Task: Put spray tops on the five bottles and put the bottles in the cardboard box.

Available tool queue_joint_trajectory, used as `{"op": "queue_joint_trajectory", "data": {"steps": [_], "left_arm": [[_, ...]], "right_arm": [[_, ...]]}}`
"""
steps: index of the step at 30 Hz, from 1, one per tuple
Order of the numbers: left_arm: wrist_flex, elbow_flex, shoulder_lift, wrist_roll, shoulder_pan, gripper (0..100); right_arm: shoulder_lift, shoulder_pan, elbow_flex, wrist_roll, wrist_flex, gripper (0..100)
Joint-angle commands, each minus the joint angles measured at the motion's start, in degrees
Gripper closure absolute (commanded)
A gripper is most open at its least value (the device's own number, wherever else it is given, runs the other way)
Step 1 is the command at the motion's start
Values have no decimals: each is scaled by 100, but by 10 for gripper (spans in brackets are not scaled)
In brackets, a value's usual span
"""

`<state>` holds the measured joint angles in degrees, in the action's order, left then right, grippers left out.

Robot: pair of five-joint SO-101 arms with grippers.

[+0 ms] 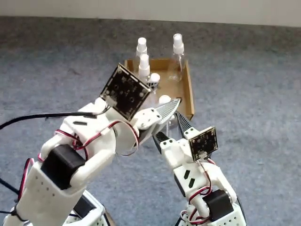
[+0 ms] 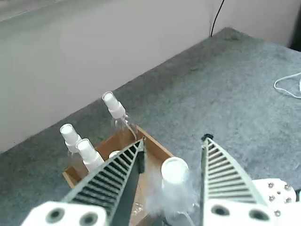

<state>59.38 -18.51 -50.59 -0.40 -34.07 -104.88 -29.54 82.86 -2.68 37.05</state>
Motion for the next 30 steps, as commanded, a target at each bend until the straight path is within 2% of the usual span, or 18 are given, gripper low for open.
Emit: {"op": "queue_joint_trajectory", "data": {"steps": [1,5,17,30], "left_arm": [[-97,629,462,-35,321,819],[-88,620,743,-35,620,819],[-229,-295,804,-35,602,819],[-747,-409,813,-360,655,819]], "right_arm": [[-57,-22,-57,26,-127,995],[-57,-22,-57,26,-119,995],[-57,-40,-57,26,-119,995],[-57,-57,-585,26,-127,995]]}}
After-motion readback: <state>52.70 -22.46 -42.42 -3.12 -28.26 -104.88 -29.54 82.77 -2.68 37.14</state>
